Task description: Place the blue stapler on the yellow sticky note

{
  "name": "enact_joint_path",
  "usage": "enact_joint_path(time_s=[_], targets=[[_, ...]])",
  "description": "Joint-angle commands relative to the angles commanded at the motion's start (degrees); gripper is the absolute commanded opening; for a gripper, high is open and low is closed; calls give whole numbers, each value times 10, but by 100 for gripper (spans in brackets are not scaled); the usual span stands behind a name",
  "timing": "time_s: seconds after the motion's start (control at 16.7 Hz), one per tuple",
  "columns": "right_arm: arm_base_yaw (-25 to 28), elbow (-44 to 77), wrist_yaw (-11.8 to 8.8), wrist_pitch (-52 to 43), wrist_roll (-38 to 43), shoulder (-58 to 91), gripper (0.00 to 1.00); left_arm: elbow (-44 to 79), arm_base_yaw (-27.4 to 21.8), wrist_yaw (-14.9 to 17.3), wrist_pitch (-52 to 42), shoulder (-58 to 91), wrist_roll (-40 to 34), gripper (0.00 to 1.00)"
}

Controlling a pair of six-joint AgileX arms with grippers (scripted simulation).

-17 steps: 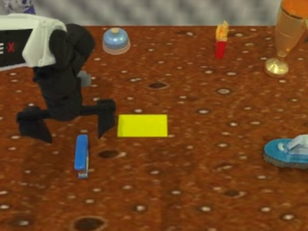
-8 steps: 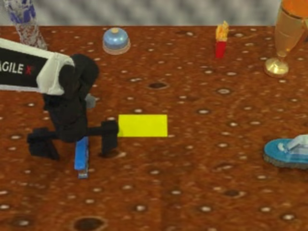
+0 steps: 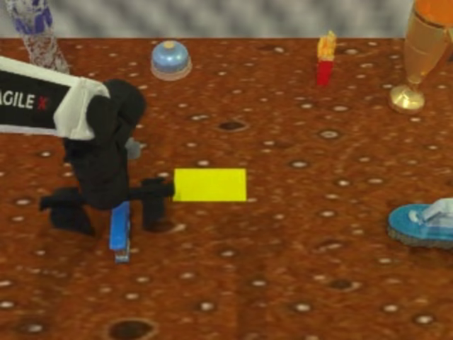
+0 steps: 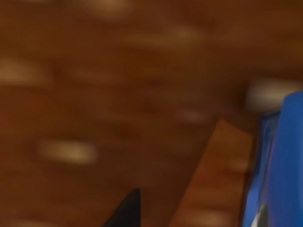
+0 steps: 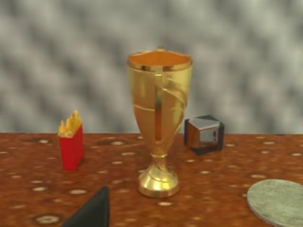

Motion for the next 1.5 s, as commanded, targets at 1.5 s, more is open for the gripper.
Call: enact_joint_path(time_s=[1.5], targets=[[0, 0, 0, 0, 0, 0, 100, 109, 10, 0, -199, -91, -3, 0]])
